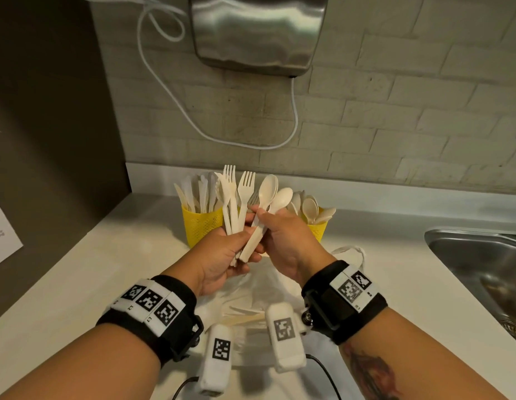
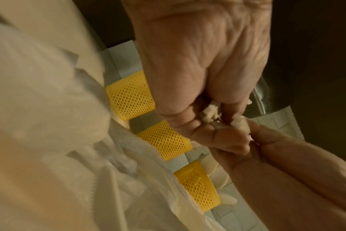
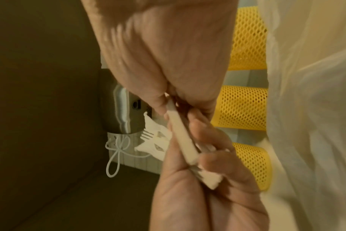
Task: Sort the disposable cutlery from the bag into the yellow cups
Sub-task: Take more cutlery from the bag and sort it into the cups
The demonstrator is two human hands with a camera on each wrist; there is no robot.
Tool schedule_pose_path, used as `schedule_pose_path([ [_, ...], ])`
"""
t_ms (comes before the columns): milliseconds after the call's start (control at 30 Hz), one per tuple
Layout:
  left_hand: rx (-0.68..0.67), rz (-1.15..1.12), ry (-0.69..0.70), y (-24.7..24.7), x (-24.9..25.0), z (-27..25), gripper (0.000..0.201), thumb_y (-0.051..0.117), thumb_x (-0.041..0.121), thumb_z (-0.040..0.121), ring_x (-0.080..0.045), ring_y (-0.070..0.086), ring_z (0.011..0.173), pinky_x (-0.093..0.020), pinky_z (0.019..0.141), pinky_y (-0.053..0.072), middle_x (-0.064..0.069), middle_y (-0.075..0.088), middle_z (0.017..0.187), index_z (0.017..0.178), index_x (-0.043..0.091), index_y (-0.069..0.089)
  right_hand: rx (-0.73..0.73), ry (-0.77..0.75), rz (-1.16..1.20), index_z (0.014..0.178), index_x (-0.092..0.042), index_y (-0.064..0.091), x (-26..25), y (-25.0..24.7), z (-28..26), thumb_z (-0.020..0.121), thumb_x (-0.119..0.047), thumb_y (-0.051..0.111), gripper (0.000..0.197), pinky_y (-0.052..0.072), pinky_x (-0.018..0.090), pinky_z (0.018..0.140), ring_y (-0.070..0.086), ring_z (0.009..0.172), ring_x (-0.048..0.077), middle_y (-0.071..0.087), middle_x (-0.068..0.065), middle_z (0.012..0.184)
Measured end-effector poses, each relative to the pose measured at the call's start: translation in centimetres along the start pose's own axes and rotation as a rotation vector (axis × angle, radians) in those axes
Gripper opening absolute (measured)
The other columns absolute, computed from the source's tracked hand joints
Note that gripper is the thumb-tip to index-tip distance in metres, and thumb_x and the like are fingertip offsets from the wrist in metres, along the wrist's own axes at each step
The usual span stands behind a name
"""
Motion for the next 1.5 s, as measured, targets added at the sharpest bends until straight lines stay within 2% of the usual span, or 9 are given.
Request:
schedule_pose_path([
  [167,0.078,0.054,0.005,-1.0,-0.5,0.2,0.018,0.056,0.021,0.099,-0.010,0.064,0.056,-0.026,0.053,0.056,-0.007,0.070,0.072,0.106,0.005,0.061,0.149,-0.074,0.094,0.108,-0.004,0.056,-2.1,-2.3,1.4,0.100,-0.007,0.049,0.011,0.050,0.037,0.091,0.061,0.089,0.018,0.064,0.009,0.091],
  [400,0.155,0.026,0.018,-2.2,-0.9,0.3,0.010,0.054,0.023,0.100,-0.006,0.033,0.045,-0.025,0.051,0.053,0.004,0.037,0.060,0.093,0.019,0.049,0.495,-0.398,-0.091,0.098,-0.018,0.056,-9.3,-8.5,2.7,0.096,-0.001,0.047,0.020,0.046,0.031,0.090,0.061,0.099,0.020,0.065,0.007,0.100],
  [533,0.125,-0.006,0.025,-1.7,-0.7,0.2,0.005,0.053,0.024,0.101,-0.007,0.026,0.048,-0.017,0.043,0.030,0.005,0.033,0.062,0.099,0.022,0.050,0.591,-0.325,-0.427,0.108,-0.013,0.061,-7.4,-9.9,3.8,0.093,-0.004,0.055,0.019,0.051,0.032,0.082,0.062,0.102,0.025,0.065,0.000,0.098],
  [667,0.105,0.007,0.022,-1.5,-0.8,0.1,0.004,0.054,0.023,0.100,-0.006,0.027,0.048,-0.017,0.043,0.029,0.004,0.034,0.062,0.101,0.020,0.051,0.593,-0.317,-0.487,0.117,-0.010,0.056,-6.0,-10.2,4.1,0.087,0.006,0.061,0.035,0.052,0.043,0.095,0.063,0.099,0.020,0.065,0.001,0.105],
  [933,0.124,0.014,0.019,-1.9,-1.0,0.2,0.003,0.055,0.023,0.099,-0.007,0.029,0.051,-0.018,0.045,0.031,0.003,0.035,0.064,0.102,0.021,0.055,0.448,-0.584,-0.836,0.154,-0.033,0.004,-7.0,-9.2,3.5,0.087,0.000,0.062,0.095,0.036,0.010,0.089,0.039,0.126,0.009,0.027,0.006,0.152],
  [1100,0.118,0.046,0.016,-1.8,-1.1,0.3,0.006,0.056,0.023,0.099,-0.007,0.031,0.050,-0.019,0.046,0.033,0.004,0.037,0.063,0.104,0.020,0.055,0.392,-0.743,-1.344,0.153,-0.022,0.026,-6.4,-8.5,3.6,0.082,0.000,0.059,0.081,0.042,0.039,0.108,0.041,0.133,0.030,0.029,0.013,0.152],
  [1233,0.113,0.058,0.012,-1.9,-1.3,0.3,0.007,0.057,0.024,0.099,-0.007,0.033,0.051,-0.020,0.048,0.034,0.004,0.039,0.063,0.105,0.021,0.056,0.239,-0.700,-1.580,0.152,-0.021,0.028,-6.1,-7.8,4.7,0.089,-0.007,0.046,0.067,0.042,0.041,0.106,0.042,0.134,0.030,0.033,0.009,0.155],
  [1367,0.108,0.060,0.013,-2.0,-1.4,0.4,0.009,0.058,0.025,0.098,-0.007,0.033,0.051,-0.020,0.048,0.034,0.004,0.039,0.063,0.106,0.021,0.057,0.128,-0.461,-1.992,0.131,-0.019,0.053,-4.5,-8.5,5.9,0.099,-0.030,0.034,0.039,0.028,0.049,0.111,0.049,0.130,0.023,0.043,0.002,0.151],
  [1500,0.088,0.064,0.023,-2.0,-1.3,0.5,0.014,0.060,0.027,0.097,-0.007,0.032,0.052,-0.019,0.047,0.031,0.004,0.039,0.063,0.110,0.021,0.057,0.262,-0.521,-1.972,0.138,-0.023,0.049,-5.7,-7.8,5.3,0.099,-0.047,0.031,0.049,0.013,0.059,0.113,0.043,0.136,0.026,0.052,0.001,0.143],
])
Point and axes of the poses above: each hand's wrist, its own z-axis towards the middle knuckle, its own y-axis out of the palm, x = y × z, the point moved 5 cm from there along z, towards the middle knuckle
